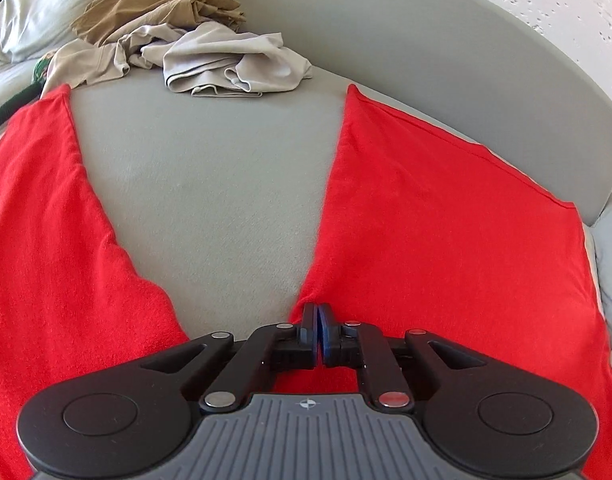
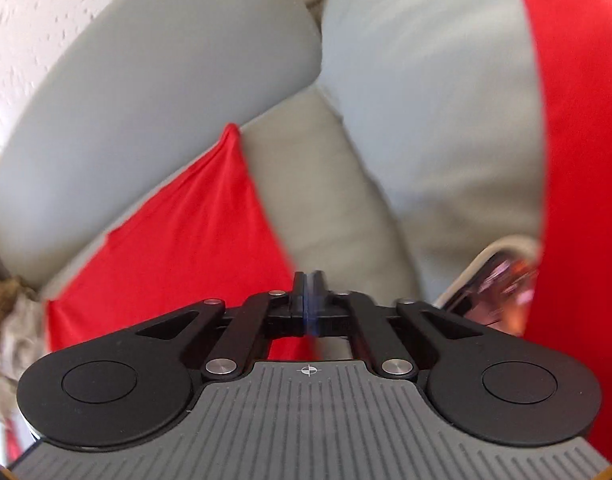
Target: Fold clothes
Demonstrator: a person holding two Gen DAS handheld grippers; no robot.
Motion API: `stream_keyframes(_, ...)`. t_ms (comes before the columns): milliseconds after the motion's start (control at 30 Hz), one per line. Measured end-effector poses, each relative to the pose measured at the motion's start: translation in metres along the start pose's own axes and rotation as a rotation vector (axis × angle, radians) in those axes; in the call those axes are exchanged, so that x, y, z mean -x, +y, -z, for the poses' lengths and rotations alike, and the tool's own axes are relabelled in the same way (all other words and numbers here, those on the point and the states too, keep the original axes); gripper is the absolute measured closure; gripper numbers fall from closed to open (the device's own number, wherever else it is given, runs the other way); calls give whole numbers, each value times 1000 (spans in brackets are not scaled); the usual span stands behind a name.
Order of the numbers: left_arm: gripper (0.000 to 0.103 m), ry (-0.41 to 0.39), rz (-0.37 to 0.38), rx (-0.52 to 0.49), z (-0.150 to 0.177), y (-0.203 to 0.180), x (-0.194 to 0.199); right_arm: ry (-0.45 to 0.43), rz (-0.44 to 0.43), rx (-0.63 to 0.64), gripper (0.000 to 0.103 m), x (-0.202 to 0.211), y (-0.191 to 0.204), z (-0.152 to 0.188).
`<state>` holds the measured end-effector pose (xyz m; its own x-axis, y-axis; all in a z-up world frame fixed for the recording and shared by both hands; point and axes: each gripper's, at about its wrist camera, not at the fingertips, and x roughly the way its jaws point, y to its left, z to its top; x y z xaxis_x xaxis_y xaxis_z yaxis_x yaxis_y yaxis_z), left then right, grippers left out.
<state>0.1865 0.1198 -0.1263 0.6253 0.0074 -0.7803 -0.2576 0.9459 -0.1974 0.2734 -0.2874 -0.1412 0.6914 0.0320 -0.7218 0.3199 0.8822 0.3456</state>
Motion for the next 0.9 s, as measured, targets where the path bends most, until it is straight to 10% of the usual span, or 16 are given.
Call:
stream_keyframes(200,91,-32,-13,-68,6,-4,3,222,-179,192,89,31,25,44)
stream_keyframes(233,91,-37,-16,-79,7,-4,4,218,-127,213,103,33,19,52)
stream_keyframes(367,91,-52,-20,-108,12,-5,8,101,90,192,103,58,-21,64)
stream_keyframes(900,91,-114,-83,-269,38,-18,25,199,-9,238,102,126,-32,110)
